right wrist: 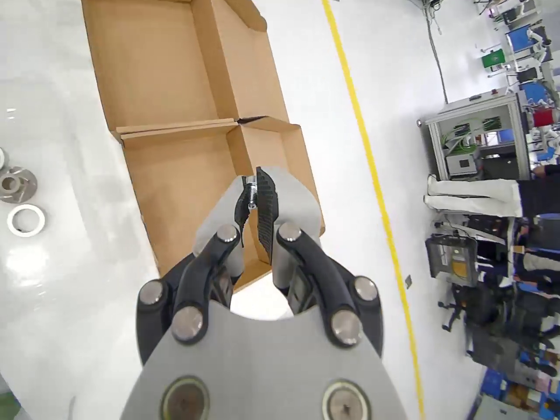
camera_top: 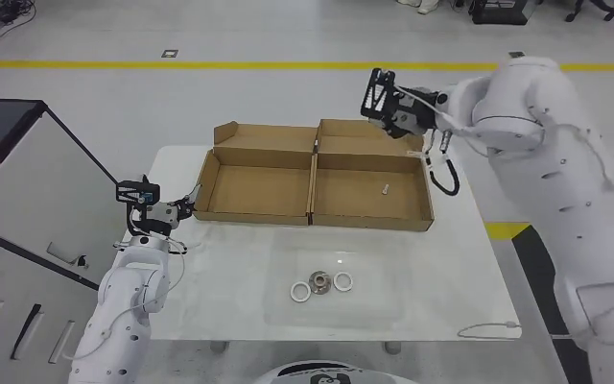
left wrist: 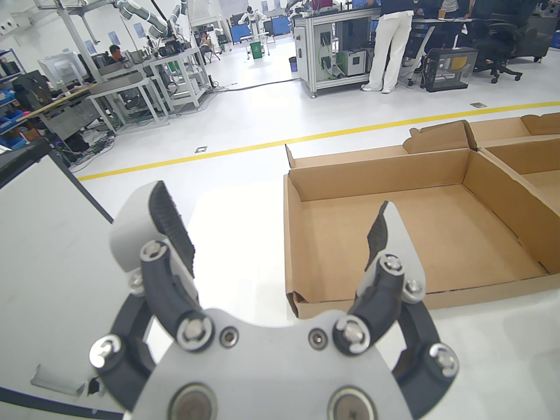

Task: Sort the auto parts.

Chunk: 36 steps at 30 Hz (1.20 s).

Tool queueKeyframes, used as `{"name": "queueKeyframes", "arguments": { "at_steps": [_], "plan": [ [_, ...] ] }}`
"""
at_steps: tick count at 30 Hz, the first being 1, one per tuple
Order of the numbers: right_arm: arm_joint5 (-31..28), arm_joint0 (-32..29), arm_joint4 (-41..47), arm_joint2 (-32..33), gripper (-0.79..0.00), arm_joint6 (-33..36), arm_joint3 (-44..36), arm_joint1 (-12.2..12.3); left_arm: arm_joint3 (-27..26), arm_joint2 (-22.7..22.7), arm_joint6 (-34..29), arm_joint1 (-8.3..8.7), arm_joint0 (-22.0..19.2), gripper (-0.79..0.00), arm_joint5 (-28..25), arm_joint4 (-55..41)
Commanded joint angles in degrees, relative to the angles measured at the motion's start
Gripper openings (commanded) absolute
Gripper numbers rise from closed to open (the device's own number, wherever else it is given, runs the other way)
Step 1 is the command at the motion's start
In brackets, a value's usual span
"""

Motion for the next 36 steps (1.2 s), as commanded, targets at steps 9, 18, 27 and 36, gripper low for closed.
{"name": "queueKeyframes", "arguments": {
  "at_steps": [9,18,27,36],
  "plan": [
    [-2.2,10.0,-5.4,-16.7,-0.785,-2.2,12.6,-2.5,0.0,0.0,0.0,0.0,0.0,0.0,0.0,0.0],
    [-1.3,12.3,-4.3,-28.4,-0.785,-1.3,20.5,-5.3,0.0,0.0,0.0,0.0,0.0,0.0,0.0,0.0],
    [-1.1,14.8,-1.6,-37.5,-0.785,-1.1,24.9,-7.5,0.0,0.0,0.0,0.0,0.0,0.0,0.0,0.0],
    [-2.9,18.5,2.5,-45.3,-0.785,-2.9,29.9,-9.9,0.0,0.0,0.0,0.0,0.0,0.0,0.0,0.0]
  ]
}}
